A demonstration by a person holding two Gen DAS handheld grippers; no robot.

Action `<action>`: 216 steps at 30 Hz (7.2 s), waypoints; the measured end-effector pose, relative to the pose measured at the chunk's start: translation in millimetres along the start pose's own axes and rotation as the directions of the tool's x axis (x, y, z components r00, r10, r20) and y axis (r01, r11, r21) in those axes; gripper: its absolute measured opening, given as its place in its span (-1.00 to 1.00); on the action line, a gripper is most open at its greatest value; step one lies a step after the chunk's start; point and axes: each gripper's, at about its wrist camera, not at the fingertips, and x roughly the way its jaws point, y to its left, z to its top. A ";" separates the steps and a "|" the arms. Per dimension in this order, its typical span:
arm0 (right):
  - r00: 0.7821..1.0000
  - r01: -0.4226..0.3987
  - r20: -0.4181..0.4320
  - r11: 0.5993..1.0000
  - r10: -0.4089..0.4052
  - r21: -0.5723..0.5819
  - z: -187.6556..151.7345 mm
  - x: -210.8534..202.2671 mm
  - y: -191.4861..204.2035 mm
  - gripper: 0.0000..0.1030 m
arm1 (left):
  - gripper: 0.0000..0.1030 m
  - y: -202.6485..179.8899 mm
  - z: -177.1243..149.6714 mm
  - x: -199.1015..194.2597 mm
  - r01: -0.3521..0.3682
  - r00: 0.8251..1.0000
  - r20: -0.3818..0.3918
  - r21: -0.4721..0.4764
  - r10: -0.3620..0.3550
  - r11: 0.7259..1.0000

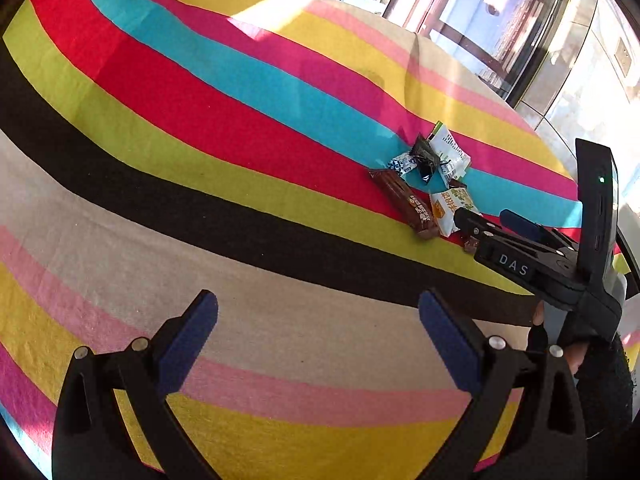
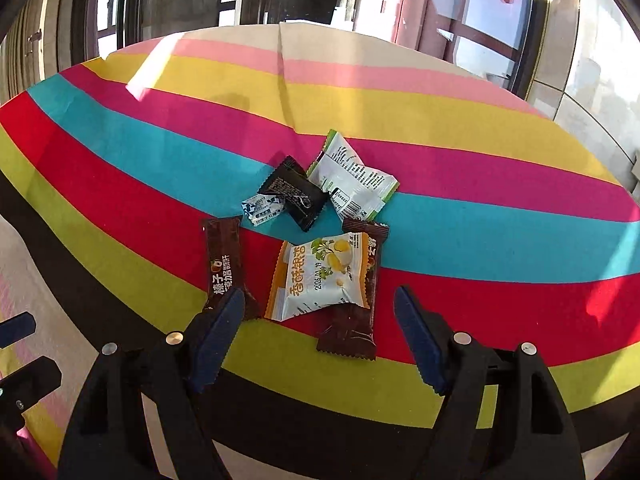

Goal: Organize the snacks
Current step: 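Move both open tools back over the remaining chocolate bars, then grasp the brown chocolate bar with the left tool while the right tool grasps the white-green chip packet, then carry both snacks to the white box and open both tools inside it, then move both open tools back over the remaining snacks, then grasp the brown chocolate bar with the right tool while the left tool grasps the black packet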

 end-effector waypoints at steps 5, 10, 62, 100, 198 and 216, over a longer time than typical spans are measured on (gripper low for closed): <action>0.990 0.124 -0.052 0.984 -0.131 -0.124 11.6 30.2 21.0 0.43 | 0.95 4.2 -1.4 0.5 0.019 1.000 -0.009 -0.019 -0.019 1.000; 0.986 0.125 -0.096 0.987 -0.135 -0.101 19.0 44.4 13.0 0.42 | 0.95 3.6 -2.0 2.2 0.020 1.000 -0.009 -0.019 -0.021 1.000; 0.925 -0.373 0.117 0.802 0.362 0.467 -128.9 -78.4 -115.6 -0.33 | -0.54 -104.3 44.2 88.0 -0.152 0.981 -0.089 0.180 0.170 0.972; 0.813 -0.576 0.145 0.744 0.564 0.338 -137.3 -157.0 15.6 -0.33 | -0.54 8.5 -112.3 -125.8 -0.172 0.985 0.051 0.247 0.164 0.954; 0.985 -0.127 -0.101 0.983 0.140 0.130 -26.5 -0.6 -45.3 -0.54 | 0.95 -58.1 -19.6 18.3 0.025 0.999 -0.037 0.178 -0.019 0.984; 0.924 -0.345 0.022 0.809 0.381 0.476 -98.4 -45.8 -96.2 -0.52 | 0.96 -143.0 79.6 130.7 -0.200 0.979 0.049 0.424 0.198 0.883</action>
